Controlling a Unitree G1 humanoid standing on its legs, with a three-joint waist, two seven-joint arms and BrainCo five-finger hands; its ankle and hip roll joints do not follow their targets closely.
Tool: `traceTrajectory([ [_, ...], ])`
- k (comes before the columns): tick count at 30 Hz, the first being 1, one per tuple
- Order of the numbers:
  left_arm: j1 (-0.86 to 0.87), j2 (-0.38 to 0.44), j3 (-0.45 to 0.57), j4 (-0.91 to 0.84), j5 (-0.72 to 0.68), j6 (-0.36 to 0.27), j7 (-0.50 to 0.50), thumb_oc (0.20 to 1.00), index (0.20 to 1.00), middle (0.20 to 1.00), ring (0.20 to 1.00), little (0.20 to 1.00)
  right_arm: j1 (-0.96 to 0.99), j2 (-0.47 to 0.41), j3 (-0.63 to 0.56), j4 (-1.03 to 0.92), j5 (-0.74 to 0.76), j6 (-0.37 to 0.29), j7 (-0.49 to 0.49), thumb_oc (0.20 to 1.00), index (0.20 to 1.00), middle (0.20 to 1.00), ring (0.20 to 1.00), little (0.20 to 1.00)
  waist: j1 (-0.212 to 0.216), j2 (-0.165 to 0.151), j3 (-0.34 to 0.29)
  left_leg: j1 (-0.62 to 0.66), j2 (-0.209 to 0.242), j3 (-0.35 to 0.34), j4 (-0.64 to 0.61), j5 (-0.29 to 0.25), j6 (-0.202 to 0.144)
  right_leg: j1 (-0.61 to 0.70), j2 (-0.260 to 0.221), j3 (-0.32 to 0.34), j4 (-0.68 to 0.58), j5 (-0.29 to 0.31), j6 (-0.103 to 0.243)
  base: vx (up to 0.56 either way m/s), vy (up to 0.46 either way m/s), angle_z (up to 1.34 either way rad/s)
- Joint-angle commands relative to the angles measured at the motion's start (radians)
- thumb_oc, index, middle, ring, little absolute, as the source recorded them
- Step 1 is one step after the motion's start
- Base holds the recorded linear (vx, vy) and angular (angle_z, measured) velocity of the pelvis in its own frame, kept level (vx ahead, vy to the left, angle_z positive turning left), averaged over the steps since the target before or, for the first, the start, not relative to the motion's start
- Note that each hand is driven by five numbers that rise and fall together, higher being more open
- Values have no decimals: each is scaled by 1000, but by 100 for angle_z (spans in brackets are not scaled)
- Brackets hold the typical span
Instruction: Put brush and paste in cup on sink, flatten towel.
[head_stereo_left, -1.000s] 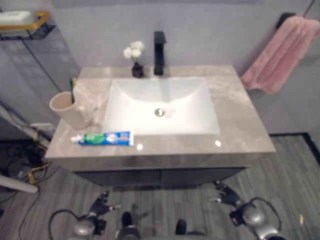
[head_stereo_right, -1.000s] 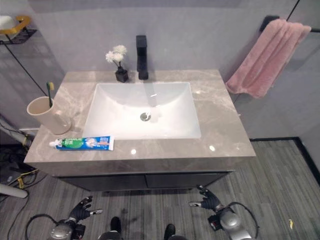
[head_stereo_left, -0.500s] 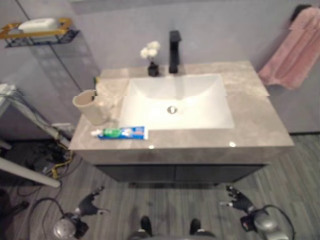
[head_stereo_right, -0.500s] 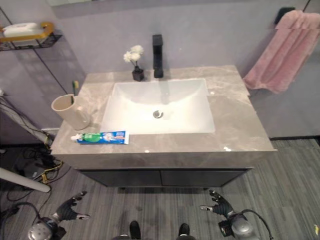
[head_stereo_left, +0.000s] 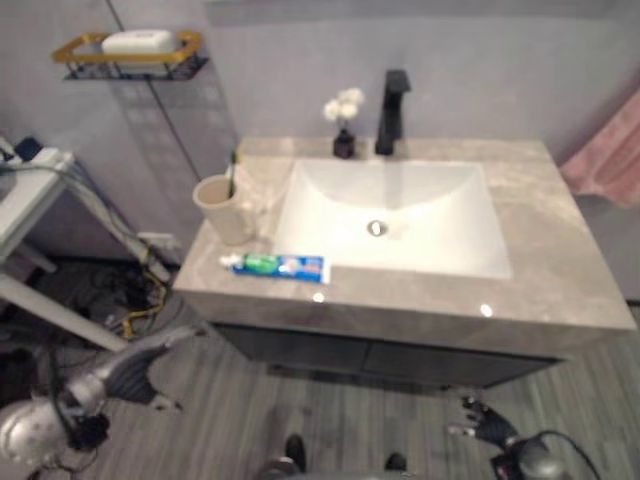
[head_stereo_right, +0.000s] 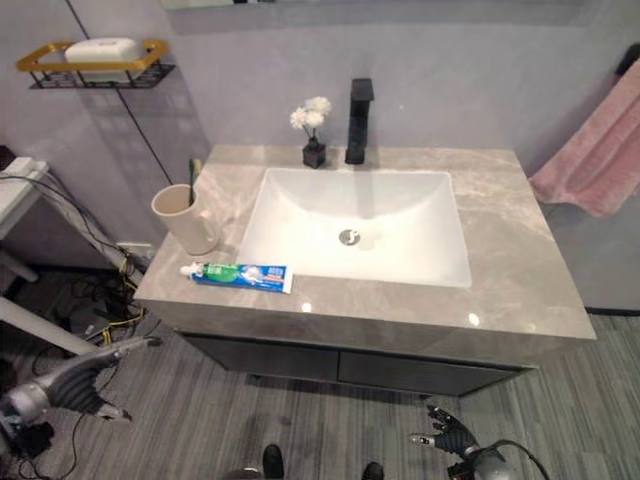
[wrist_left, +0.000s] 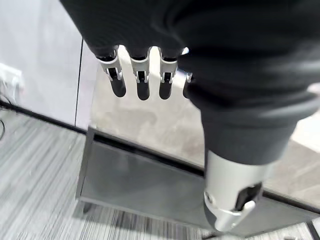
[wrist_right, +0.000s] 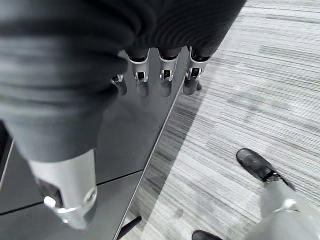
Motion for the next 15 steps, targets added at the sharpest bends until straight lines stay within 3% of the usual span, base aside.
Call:
traceTrajectory([
  [1,-41,66,123,-22,-42,-44,56,1000,1000,1000,1000,1000,-54,-8,34,-3,7,-32,10,1000,1000,1000,1000,1000,14,-54,8,-4,-1,-42,17,-35,-6,6,-47,33,0,66,45,27,28,33],
  [5,-101,80,127,-21,-17,-51,96,1000,1000,1000,1000,1000,-57,-5,46,-19,-2,-32,6,1000,1000,1000,1000,1000,14,-55,7,-8,-5,-46,17,-37,-6,4,-53,26,0,68,49,21,23,14],
  [15,-279,109,70,57,67,-58,150,1000,1000,1000,1000,1000,8,-4,24,-52,-27,-27,16,1000,1000,1000,1000,1000,-34,-56,-3,6,-4,-10,17,-59,-3,-4,-59,50,0,79,60,51,27,-3],
])
